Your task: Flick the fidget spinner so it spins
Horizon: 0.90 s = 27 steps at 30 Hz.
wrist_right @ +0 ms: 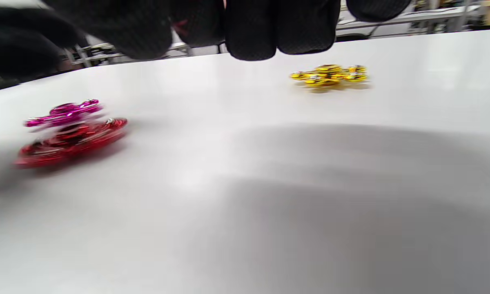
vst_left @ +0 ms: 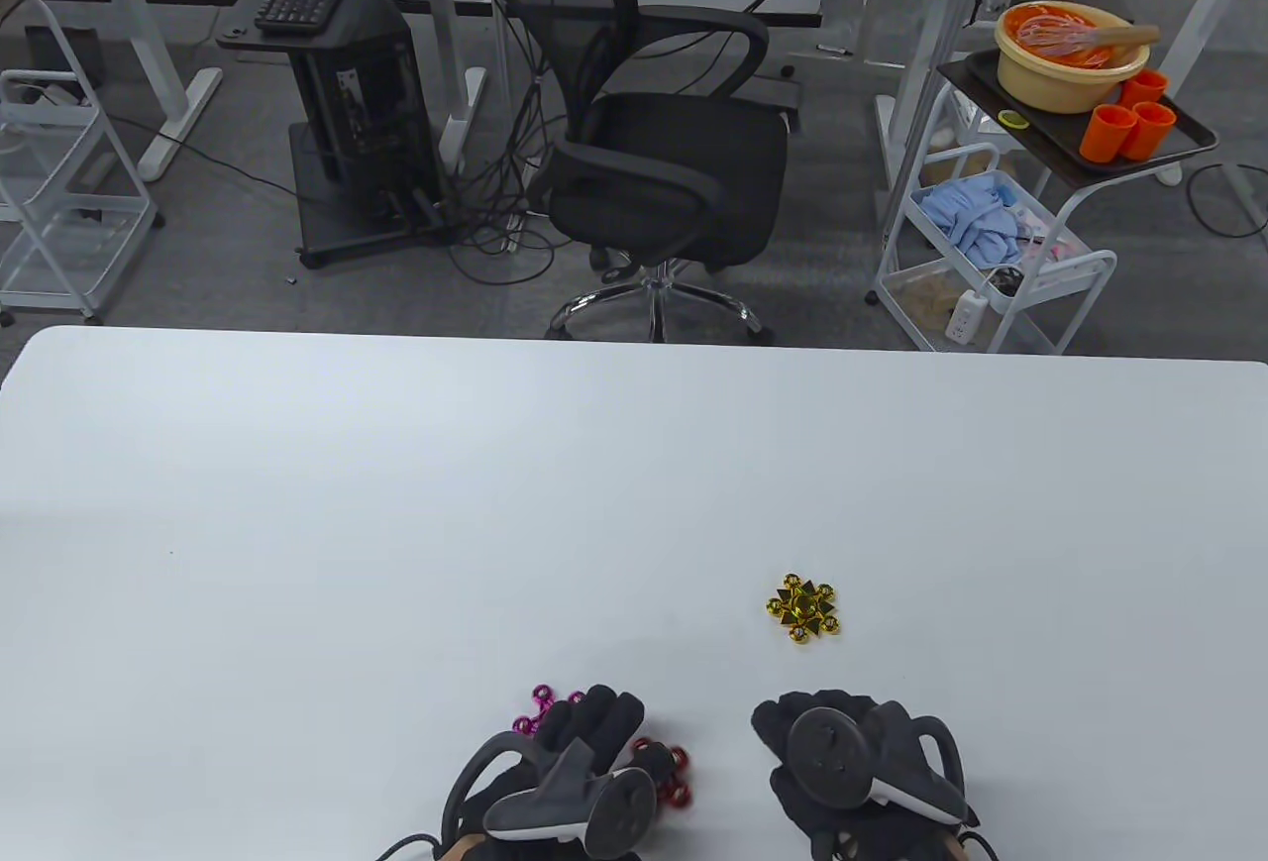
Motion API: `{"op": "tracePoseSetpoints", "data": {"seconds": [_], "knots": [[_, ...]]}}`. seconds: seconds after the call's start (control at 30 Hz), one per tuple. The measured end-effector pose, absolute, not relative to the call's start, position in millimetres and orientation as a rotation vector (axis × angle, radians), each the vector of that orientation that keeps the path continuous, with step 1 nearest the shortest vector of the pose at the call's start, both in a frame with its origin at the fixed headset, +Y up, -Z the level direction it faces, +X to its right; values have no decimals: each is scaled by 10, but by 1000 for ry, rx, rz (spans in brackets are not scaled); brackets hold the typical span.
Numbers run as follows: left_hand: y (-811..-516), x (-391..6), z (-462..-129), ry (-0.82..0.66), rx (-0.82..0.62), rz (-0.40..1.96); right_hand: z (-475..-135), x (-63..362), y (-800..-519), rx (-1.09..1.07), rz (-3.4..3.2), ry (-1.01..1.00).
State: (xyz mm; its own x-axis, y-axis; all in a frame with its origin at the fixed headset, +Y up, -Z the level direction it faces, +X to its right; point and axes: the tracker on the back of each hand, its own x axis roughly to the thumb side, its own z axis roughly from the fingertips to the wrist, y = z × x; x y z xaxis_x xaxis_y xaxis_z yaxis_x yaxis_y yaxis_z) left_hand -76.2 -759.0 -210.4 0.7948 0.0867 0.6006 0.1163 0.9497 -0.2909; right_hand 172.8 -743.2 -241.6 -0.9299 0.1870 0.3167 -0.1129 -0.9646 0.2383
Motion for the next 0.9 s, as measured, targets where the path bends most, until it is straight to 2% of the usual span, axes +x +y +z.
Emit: {"op": "tracePoseSetpoints", "data": {"seconds": [0.17, 0.3, 0.5, 0.63, 0.9], "knots": [[-7345, -1006, -2157, -561, -155, 49, -2824, 1917, -7547, 327, 2961, 306], [-7333, -1241, -2280, -485, -154, 101, -3206, 1992, -7624, 227, 2964, 326], [-7370, -1401, -2354, -439, -163, 84, -3709, 1997, -7800, 163, 2947, 465], [-7269, -1532, -2406, -394, -136, 155, -3829, 1977, -7860, 197, 2974, 570], [-7320, -1605, -2485, -371, -160, 163, -3873, 1930, -7856, 229, 2994, 531]]}}
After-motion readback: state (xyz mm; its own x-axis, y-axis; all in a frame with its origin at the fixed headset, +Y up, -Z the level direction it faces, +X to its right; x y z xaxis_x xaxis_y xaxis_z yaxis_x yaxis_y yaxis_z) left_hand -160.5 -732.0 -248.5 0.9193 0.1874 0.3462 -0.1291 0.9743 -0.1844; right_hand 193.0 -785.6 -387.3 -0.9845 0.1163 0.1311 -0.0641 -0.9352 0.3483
